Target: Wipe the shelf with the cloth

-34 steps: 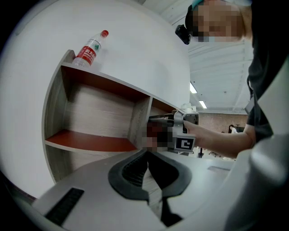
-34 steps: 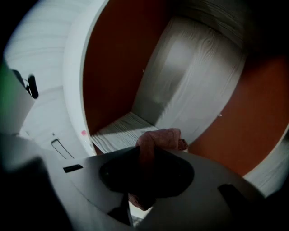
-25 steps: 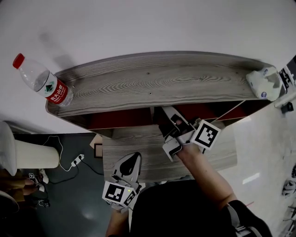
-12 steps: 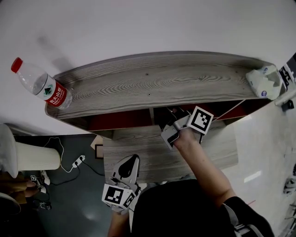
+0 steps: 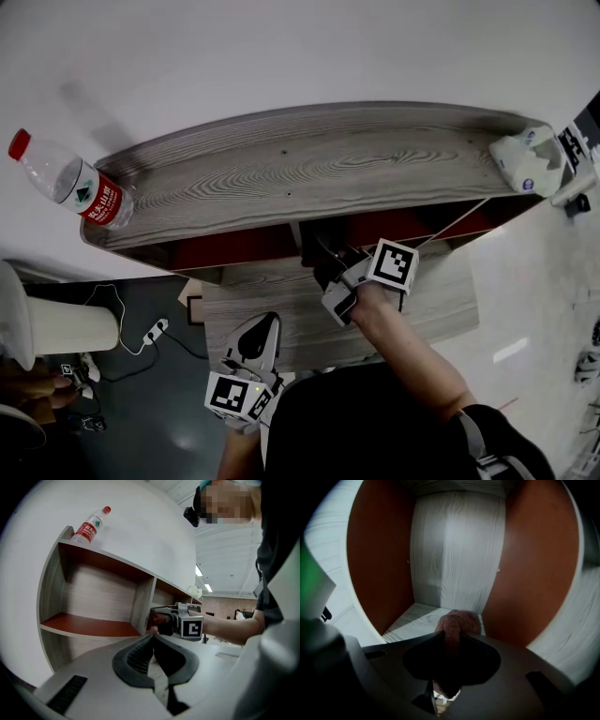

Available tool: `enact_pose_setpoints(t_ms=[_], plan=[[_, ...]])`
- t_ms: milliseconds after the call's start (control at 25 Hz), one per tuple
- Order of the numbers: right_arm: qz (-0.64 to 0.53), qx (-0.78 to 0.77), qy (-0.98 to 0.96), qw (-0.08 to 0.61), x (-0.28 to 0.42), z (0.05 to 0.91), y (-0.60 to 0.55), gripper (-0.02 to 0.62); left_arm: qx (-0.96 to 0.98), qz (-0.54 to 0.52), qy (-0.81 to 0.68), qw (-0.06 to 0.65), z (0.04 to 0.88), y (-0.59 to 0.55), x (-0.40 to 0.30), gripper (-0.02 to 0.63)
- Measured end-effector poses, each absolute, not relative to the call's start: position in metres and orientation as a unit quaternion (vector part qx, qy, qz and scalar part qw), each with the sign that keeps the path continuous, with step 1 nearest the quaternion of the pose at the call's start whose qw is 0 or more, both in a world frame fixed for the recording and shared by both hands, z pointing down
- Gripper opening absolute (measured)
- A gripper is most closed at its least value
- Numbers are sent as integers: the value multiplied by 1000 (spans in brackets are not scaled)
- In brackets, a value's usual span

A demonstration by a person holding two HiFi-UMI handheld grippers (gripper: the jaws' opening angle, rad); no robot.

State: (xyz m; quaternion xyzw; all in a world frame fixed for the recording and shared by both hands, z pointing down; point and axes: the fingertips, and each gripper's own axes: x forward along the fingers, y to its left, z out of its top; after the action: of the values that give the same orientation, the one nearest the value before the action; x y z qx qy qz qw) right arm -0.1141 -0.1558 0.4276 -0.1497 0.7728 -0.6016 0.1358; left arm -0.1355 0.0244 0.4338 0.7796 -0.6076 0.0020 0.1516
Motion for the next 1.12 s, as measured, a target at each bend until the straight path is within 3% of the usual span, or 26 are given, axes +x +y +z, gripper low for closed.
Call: enact_pose_setpoints(t_ms=[400, 1120], plan=[[-596, -140, 785, 95, -98, 449, -137, 78, 800, 5, -581, 151, 435, 6, -119, 8], [-581, -279, 735, 212, 74, 446, -224, 78, 845, 23, -514, 144, 434, -41, -65, 8]])
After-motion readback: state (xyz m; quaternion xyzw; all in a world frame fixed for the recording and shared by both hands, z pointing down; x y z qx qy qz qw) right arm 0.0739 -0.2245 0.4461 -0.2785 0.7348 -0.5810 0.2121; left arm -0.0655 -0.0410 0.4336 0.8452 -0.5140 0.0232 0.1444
